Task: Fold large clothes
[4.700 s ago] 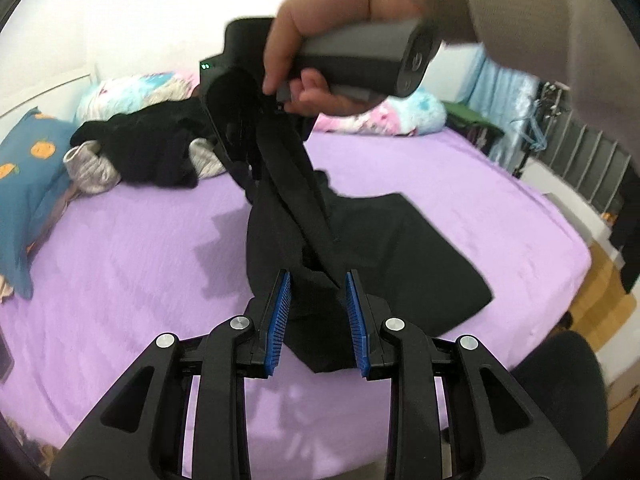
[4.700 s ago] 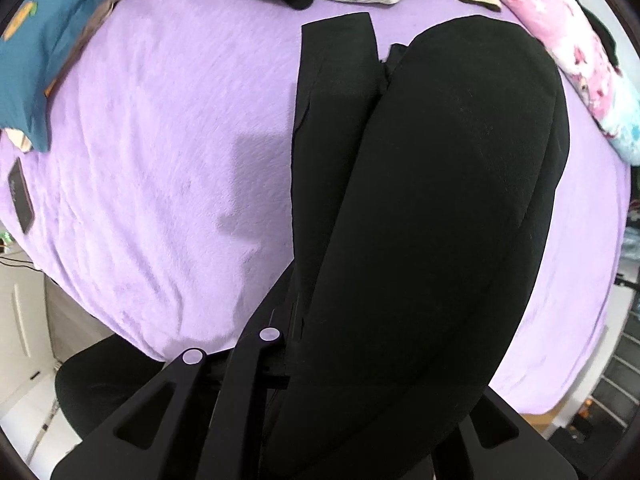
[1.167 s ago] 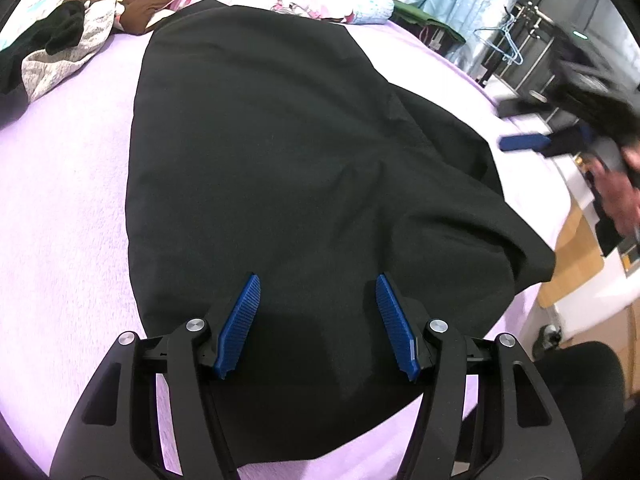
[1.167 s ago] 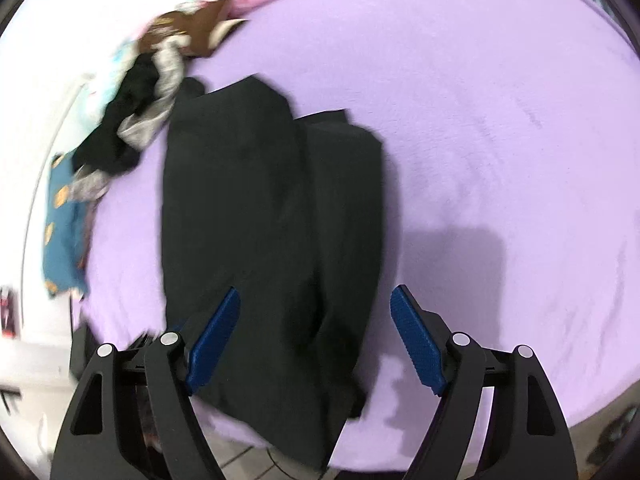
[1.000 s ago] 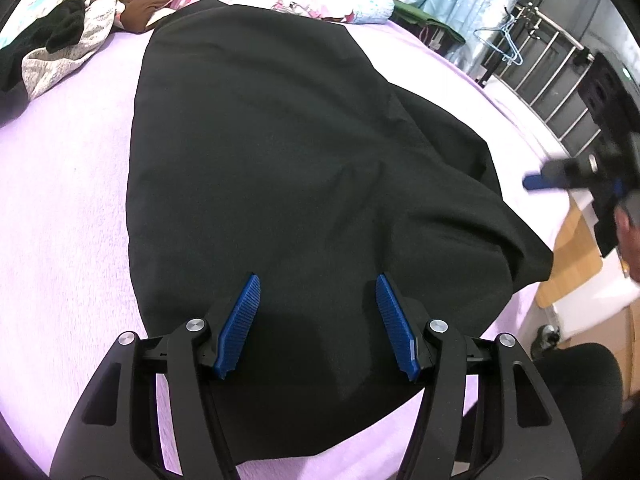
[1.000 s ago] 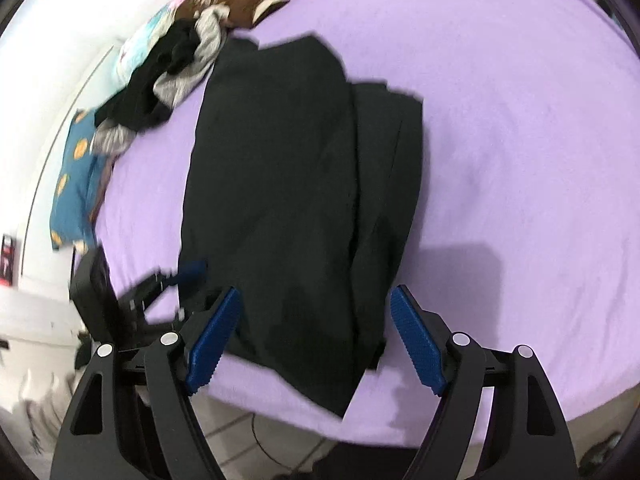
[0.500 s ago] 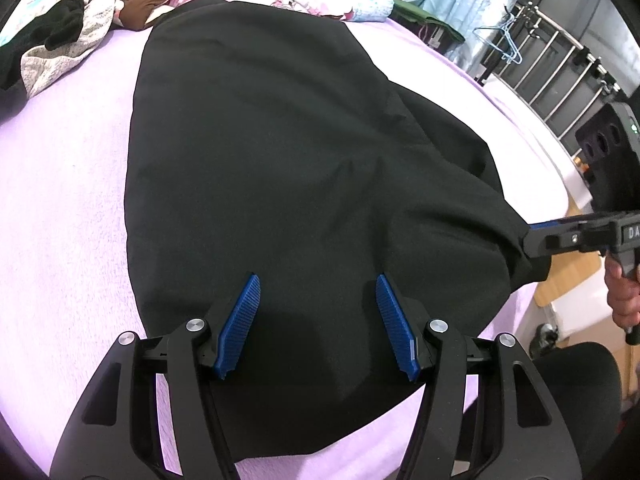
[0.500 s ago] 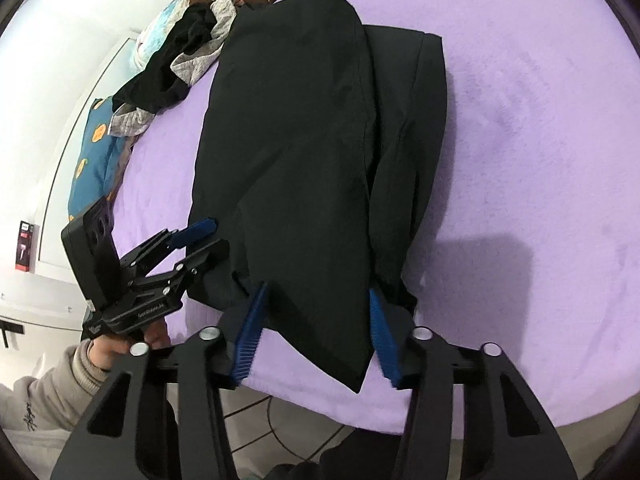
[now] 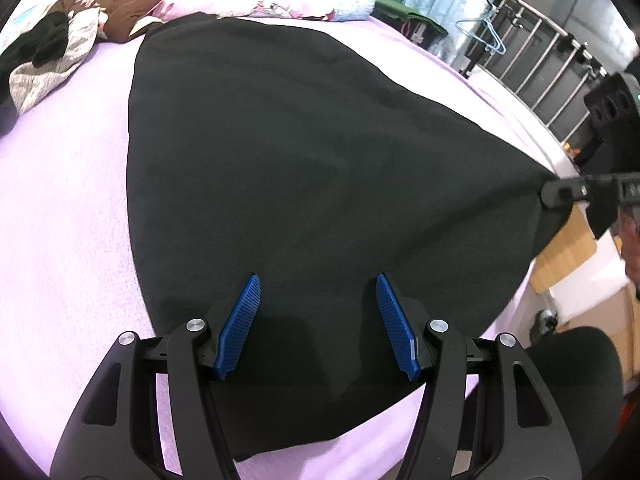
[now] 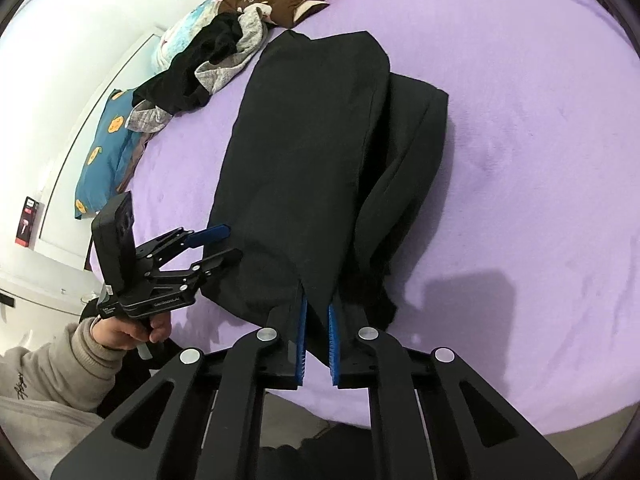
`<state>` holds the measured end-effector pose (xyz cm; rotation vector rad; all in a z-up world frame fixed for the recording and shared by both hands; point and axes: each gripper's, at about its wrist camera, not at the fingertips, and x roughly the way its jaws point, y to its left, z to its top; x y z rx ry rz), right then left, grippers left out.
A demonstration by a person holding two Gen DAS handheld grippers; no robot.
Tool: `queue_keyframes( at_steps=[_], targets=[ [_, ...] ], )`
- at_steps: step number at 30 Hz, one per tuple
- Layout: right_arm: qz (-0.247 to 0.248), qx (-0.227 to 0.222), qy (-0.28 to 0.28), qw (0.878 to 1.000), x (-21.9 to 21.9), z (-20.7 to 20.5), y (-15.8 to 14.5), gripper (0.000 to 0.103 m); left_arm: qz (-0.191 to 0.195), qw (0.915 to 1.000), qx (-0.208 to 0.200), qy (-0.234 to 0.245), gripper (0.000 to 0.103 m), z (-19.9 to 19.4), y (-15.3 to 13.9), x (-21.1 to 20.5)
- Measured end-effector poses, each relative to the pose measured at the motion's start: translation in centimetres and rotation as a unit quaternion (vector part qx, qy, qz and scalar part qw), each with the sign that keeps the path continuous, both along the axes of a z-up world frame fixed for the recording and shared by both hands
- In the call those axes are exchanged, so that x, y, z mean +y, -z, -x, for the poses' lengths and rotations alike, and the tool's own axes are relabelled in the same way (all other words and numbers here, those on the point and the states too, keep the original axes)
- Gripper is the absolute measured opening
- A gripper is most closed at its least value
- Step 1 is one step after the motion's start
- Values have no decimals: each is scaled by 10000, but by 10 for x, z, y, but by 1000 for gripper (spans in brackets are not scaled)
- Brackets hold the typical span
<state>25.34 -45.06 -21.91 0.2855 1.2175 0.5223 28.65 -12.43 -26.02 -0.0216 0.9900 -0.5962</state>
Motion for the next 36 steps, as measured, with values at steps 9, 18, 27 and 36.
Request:
queue_keyframes(
  at_steps=[9, 18, 27, 36],
  targets=[
    [-293, 767, 213, 9964, -42, -8, 88, 9, -613, 9967, -272, 461, 58, 14, 8, -19],
    [572, 613, 548, 9950, -50, -9, 48, 87, -371, 9989, -283, -33, 60, 3, -15, 9],
    [700, -242, 324, 9967, 6, -41, -24, 90, -676, 9966, -273, -380, 61, -7, -9, 14],
    [1440, -541, 124, 9880, 77, -97, -9, 92, -628, 9951, -124, -757, 63, -37, -3, 41]
  ],
)
